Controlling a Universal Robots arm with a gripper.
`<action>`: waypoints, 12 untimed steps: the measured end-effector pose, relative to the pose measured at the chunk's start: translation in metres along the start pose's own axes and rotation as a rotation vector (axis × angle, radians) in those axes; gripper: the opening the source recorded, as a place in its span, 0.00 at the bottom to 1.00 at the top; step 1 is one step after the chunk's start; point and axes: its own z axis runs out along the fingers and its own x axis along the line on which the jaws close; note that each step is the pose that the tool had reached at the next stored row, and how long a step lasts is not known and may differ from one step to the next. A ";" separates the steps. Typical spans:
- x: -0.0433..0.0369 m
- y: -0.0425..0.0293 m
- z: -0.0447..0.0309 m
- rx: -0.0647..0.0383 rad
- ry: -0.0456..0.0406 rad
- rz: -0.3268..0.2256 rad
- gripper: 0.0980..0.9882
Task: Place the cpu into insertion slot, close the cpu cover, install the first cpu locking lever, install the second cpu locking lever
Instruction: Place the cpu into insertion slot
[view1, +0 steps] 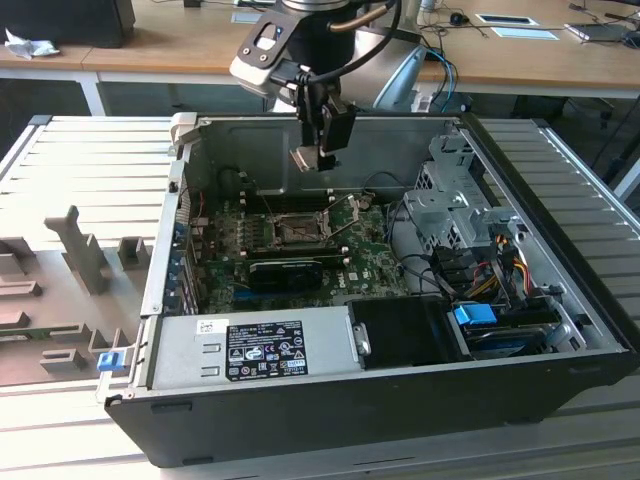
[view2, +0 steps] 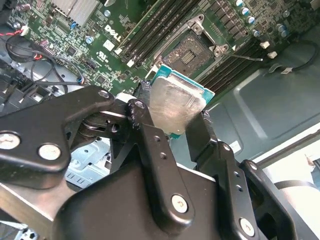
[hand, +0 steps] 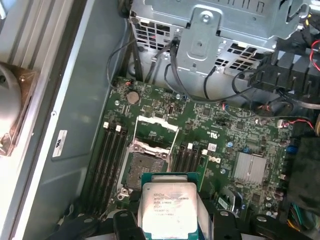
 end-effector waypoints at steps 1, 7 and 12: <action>0.0000 0.0000 0.0000 0.000 -0.0008 0.008 0.48; 0.0000 0.0000 0.0000 -0.001 -0.0039 0.044 0.48; 0.0000 0.0000 0.0000 -0.001 -0.0065 0.072 0.48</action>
